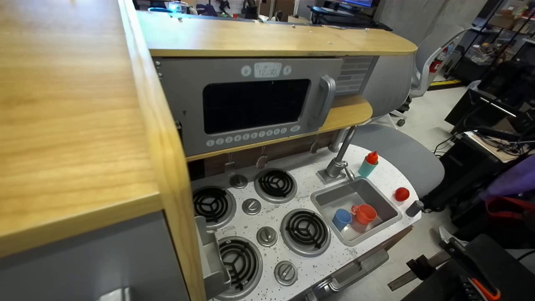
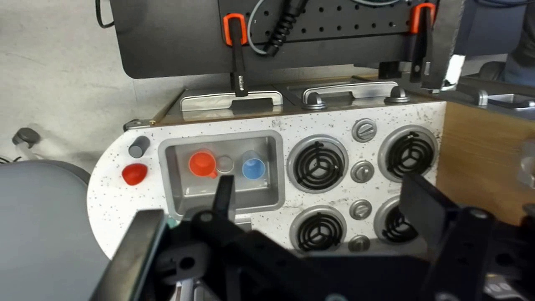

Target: Move the red fruit toy forward

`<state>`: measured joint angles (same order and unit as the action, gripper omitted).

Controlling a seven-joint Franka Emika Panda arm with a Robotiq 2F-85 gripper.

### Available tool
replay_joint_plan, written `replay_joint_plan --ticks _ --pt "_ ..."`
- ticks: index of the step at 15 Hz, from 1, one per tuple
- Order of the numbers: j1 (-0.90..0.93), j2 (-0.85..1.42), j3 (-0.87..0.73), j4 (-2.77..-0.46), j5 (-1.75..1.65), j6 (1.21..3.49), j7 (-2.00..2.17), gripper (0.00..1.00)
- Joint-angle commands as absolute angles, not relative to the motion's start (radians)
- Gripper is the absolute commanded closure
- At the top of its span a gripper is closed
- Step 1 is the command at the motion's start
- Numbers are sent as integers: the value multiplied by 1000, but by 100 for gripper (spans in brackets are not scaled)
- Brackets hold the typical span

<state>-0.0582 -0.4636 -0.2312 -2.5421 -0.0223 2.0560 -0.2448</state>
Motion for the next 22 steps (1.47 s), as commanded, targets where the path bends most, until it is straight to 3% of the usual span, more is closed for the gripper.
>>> replay_joint_plan --ticks 1,16,22 --pt "-96 -323 -217 -2529 -71 2164 -250 0" --pt "-235 265 -226 -2377 -169 2725 -456 0" --pt "-363 481 -145 -2194 -85 2687 -540 0"
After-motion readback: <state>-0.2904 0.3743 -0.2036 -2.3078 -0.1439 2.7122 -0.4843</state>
